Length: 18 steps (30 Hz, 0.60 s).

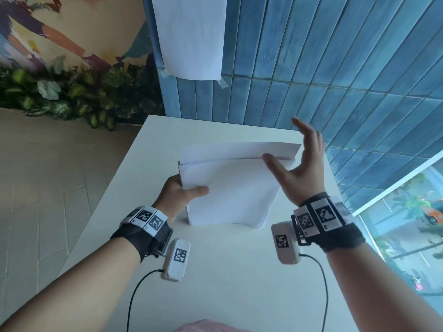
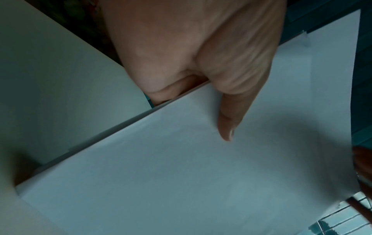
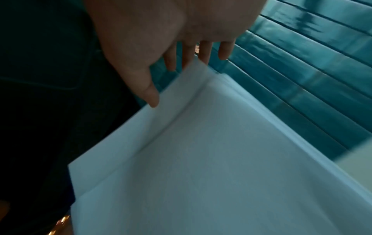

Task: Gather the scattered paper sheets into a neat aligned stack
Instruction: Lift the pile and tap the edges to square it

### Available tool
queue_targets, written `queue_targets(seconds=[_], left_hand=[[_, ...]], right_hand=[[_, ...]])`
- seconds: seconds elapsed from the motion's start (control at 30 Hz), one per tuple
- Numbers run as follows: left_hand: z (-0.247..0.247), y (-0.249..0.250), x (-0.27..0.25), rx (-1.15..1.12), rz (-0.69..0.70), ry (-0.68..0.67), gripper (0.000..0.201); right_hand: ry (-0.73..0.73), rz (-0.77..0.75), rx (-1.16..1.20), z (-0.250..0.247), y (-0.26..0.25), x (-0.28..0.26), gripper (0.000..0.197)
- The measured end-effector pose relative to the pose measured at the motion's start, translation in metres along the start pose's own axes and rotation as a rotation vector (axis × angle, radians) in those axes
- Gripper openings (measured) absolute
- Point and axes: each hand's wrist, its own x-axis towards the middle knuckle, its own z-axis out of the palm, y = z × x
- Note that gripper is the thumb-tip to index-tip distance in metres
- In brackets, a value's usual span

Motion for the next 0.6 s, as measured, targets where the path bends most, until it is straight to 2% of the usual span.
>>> queue_targets(seconds=[0.07,0.17,0.23,0.33,0.4,0.53,0.6], left_hand=[[-0.001,0.001,0.0,0.003,-0.009,-0.013,0.023],[-0.002,0.003,0.0,0.003,-0.014,-0.026,0.027],[-0.003,0.005,-0.001,0.021,-0.005,-0.03,0.026],[-0.004,0.008,-0.002,0.029,0.0,-0.032,0.029],[-0.005,0.01,-0.003,0.027,0.004,-0.031,0.031],[-0.004,0.012,-0.002,0.065,0.025,-0.008,0.028],[-0.001,0.013,-0.002,0.072,0.067,0.006,0.029]], right_hand=[[-0.085,-0.138,-0.17,-0.002,-0.02,0.013,0.064],[-0.286,-0.261,-0.375,0.009,-0.042,0.02,0.066],[-0.456,-0.281,-0.504,0.021,-0.047,0.013,0.071],[-0.647,-0.216,-0.601,0.035,-0.037,-0.002,0.076],[-0.641,-0.204,-0.592,0.036,-0.034,-0.006,0.075],[-0.514,-0.265,-0.523,0.036,-0.041,-0.004,0.073],[-0.57,-0.291,-0.538,0.039,-0.047,-0.007,0.073]])
